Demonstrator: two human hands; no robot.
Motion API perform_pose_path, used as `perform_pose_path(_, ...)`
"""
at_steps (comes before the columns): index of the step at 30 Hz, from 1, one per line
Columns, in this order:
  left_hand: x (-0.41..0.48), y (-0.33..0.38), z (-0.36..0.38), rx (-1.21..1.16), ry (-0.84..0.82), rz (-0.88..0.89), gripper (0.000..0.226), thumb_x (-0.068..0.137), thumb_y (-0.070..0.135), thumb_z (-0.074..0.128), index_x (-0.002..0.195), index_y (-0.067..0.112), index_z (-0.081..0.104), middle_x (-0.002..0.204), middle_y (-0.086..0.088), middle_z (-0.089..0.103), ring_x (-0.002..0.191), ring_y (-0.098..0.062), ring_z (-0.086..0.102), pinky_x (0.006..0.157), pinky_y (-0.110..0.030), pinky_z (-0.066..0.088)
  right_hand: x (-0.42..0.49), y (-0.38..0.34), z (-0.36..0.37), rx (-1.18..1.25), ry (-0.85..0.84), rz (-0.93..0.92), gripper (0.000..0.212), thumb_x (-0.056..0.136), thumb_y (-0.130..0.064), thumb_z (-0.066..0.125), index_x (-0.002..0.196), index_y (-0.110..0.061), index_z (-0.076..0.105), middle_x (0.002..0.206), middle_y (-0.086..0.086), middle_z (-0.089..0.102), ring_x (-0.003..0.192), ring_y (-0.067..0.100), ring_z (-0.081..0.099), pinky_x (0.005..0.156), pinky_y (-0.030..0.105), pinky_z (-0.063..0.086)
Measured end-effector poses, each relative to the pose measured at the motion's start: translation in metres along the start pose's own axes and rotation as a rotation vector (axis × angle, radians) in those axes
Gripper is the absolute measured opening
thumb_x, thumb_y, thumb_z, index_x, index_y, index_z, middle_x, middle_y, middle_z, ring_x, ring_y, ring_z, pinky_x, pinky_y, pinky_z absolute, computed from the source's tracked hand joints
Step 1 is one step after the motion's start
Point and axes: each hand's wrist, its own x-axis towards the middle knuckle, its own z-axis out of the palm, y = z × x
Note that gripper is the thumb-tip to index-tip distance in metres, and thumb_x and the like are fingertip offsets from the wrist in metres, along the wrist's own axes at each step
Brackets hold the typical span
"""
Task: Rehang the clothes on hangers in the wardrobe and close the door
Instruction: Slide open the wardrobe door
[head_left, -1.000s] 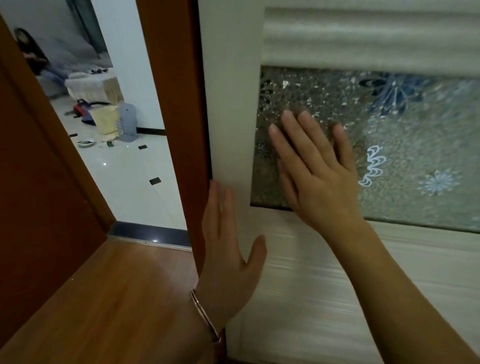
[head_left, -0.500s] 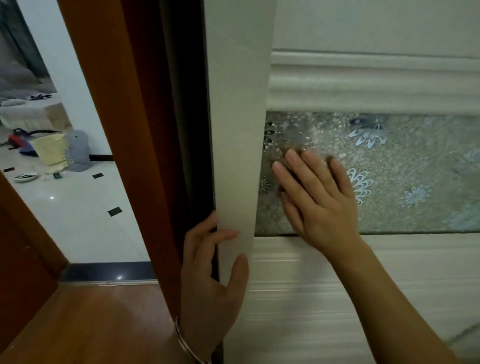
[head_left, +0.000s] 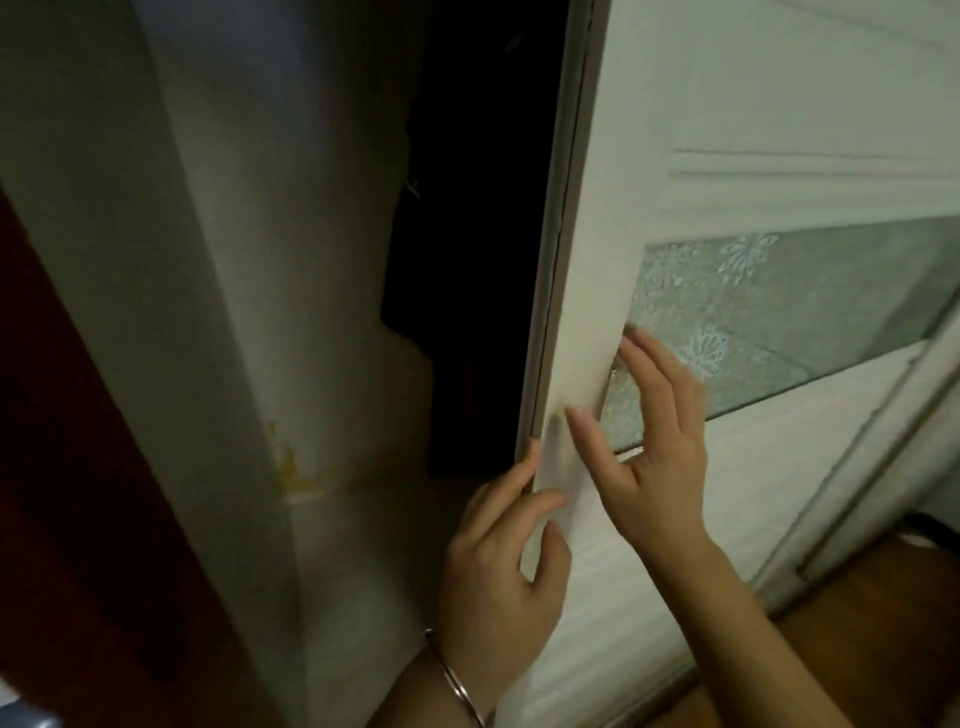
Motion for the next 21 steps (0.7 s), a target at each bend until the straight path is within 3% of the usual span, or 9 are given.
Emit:
perform_pose_path(3, 0.021, 0.000, 0.021, -0.040, -0.117, 0.038, 0.027, 0.082, 0.024, 0.049, 0.102, 0.023, 0.066, 0.128, 0.018, 0.047, 0.118, 0.005, 0.046, 0.095, 0.003, 0.033, 0.005, 0.018, -0.011, 0.021, -0.057, 0.138, 0.074, 0.083, -0.061, 0.047, 0.132, -0.005, 0.045, 0.140, 0.003, 0.042, 0.132, 0.021, 0.039, 0.108, 0.033, 0.035)
perform_pose_path(6, 0.046, -0.003, 0.037, -0.138, -0.202, 0.038, 0.031, 0.082, 0.029, 0.049, 0.107, 0.024, 0.066, 0.121, 0.021, 0.054, 0.113, 0.023, 0.043, 0.089, 0.006, 0.035, 0.015, 0.043, -0.022, 0.040, -0.098, 0.240, 0.077, 0.077, -0.059, 0.054, 0.136, -0.010, 0.042, 0.144, 0.001, 0.040, 0.135, 0.018, 0.037, 0.104, 0.039, 0.042)
perform_pose_path(9, 0.070, 0.000, 0.066, -0.199, -0.248, -0.089, 0.042, 0.078, 0.040, 0.058, 0.118, 0.041, 0.047, 0.112, 0.036, 0.043, 0.101, 0.024, 0.046, 0.079, 0.006, 0.038, 0.023, 0.071, -0.030, 0.035, -0.099, 0.286, 0.078, 0.071, -0.052, 0.058, 0.137, -0.013, 0.041, 0.142, 0.000, 0.040, 0.134, 0.018, 0.039, 0.100, 0.045, 0.047)
perform_pose_path(12, 0.082, 0.006, 0.111, -0.192, -0.385, -0.222, 0.061, 0.079, 0.036, 0.065, 0.132, 0.037, 0.034, 0.111, 0.034, 0.039, 0.101, 0.016, 0.043, 0.075, 0.007, 0.035, 0.030, 0.099, -0.035, 0.033, -0.068, 0.308, 0.079, 0.068, -0.053, 0.059, 0.136, -0.017, 0.042, 0.141, -0.003, 0.042, 0.133, 0.017, 0.040, 0.098, 0.043, 0.049)
perform_pose_path(15, 0.095, 0.009, 0.151, -0.237, -0.345, -0.227, 0.053, 0.078, 0.028, 0.068, 0.120, 0.047, 0.040, 0.104, 0.033, 0.047, 0.098, 0.012, 0.050, 0.077, 0.008, 0.035, 0.036, 0.131, -0.042, 0.003, -0.045, 0.278, 0.077, 0.066, -0.052, 0.061, 0.134, -0.019, 0.043, 0.137, -0.004, 0.045, 0.130, 0.017, 0.044, 0.093, 0.039, 0.052)
perform_pose_path(17, 0.103, 0.013, 0.175, -0.260, -0.321, -0.237, 0.058, 0.074, 0.026, 0.072, 0.105, 0.059, 0.034, 0.102, 0.034, 0.049, 0.099, 0.009, 0.055, 0.086, -0.002, 0.041, 0.040, 0.155, -0.046, -0.021, -0.019, 0.241, 0.076, 0.066, -0.050, 0.061, 0.133, -0.017, 0.044, 0.135, -0.003, 0.047, 0.127, 0.019, 0.046, 0.089, 0.039, 0.054)
perform_pose_path(19, 0.110, 0.017, 0.199, -0.260, -0.298, -0.257, 0.058, 0.066, 0.036, 0.071, 0.100, 0.064, 0.034, 0.104, 0.034, 0.053, 0.104, 0.004, 0.058, 0.092, -0.016, 0.048, 0.045, 0.179, -0.050, -0.027, 0.000, 0.219, 0.075, 0.067, -0.050, 0.061, 0.132, -0.017, 0.043, 0.134, -0.004, 0.046, 0.127, 0.020, 0.047, 0.089, 0.040, 0.054)
perform_pose_path(21, 0.118, 0.024, 0.225, -0.276, -0.261, -0.268, 0.051, 0.058, 0.050, 0.064, 0.097, 0.069, 0.037, 0.098, 0.040, 0.058, 0.103, 0.008, 0.059, 0.090, -0.016, 0.049, 0.047, 0.206, -0.056, -0.020, 0.001, 0.222, 0.074, 0.067, -0.050, 0.060, 0.133, -0.019, 0.043, 0.137, -0.008, 0.043, 0.129, 0.016, 0.044, 0.091, 0.039, 0.054)
